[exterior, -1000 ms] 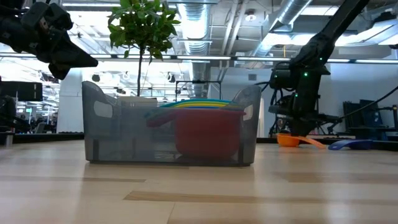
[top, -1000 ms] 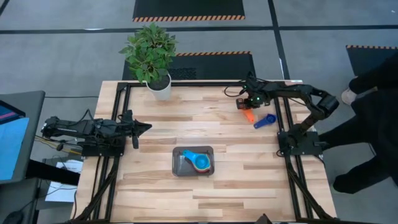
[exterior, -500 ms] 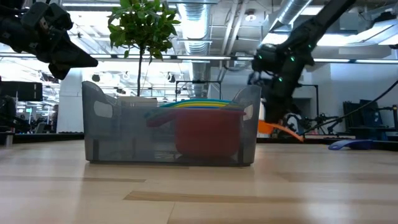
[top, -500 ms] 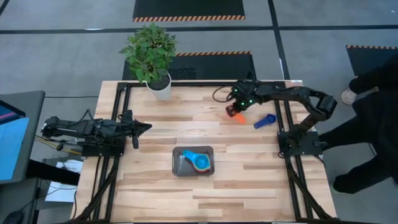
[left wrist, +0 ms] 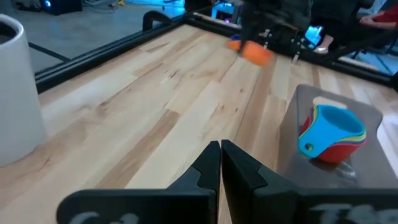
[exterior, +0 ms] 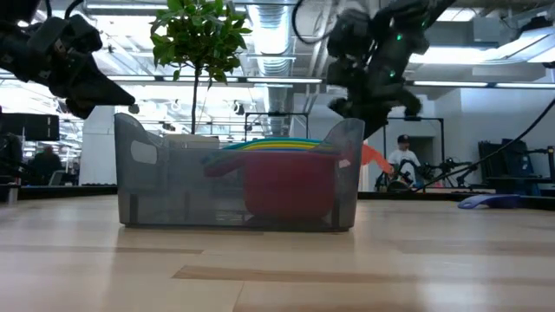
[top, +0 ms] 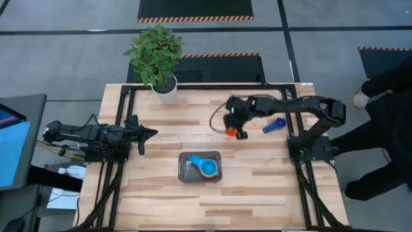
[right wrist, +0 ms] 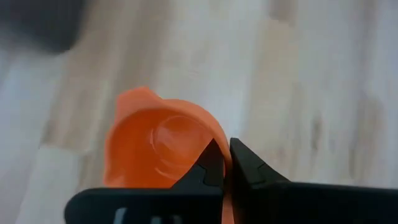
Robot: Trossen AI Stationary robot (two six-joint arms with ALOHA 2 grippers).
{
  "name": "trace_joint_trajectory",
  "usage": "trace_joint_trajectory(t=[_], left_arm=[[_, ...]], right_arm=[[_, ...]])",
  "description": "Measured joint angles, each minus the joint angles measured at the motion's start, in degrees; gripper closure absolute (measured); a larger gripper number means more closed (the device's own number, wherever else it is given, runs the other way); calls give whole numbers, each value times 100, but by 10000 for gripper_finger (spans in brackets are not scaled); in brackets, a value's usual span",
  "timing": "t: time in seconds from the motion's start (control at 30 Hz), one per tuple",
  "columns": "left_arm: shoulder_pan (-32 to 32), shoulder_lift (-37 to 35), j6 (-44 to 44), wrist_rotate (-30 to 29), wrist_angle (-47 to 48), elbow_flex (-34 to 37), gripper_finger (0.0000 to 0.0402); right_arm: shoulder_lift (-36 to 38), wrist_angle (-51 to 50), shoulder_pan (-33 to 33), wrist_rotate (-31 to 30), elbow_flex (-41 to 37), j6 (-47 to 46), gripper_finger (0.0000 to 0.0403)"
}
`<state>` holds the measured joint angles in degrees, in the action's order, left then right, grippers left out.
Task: Nest measuring cups in basket
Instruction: Stack the orange measuring cup on top of the light blue measuring cup into the black bin
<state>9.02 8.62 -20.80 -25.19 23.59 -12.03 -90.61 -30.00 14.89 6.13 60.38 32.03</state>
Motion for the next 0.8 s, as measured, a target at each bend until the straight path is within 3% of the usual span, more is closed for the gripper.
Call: trace_joint_trajectory(t=[0.3, 0.47, 0.8], left_arm=[[0, 0, -234, 186, -53, 67, 402], [0, 0, -236, 223, -91, 67, 401], [0, 30, -254, 206, -431, 70, 401]], right_arm=[[0, -531, -1382, -653, 0, 1347, 391], [-86, -1152, -2039, -671, -7, 1349, 389], [-678, -746, -3292, -765, 1, 563, 387]])
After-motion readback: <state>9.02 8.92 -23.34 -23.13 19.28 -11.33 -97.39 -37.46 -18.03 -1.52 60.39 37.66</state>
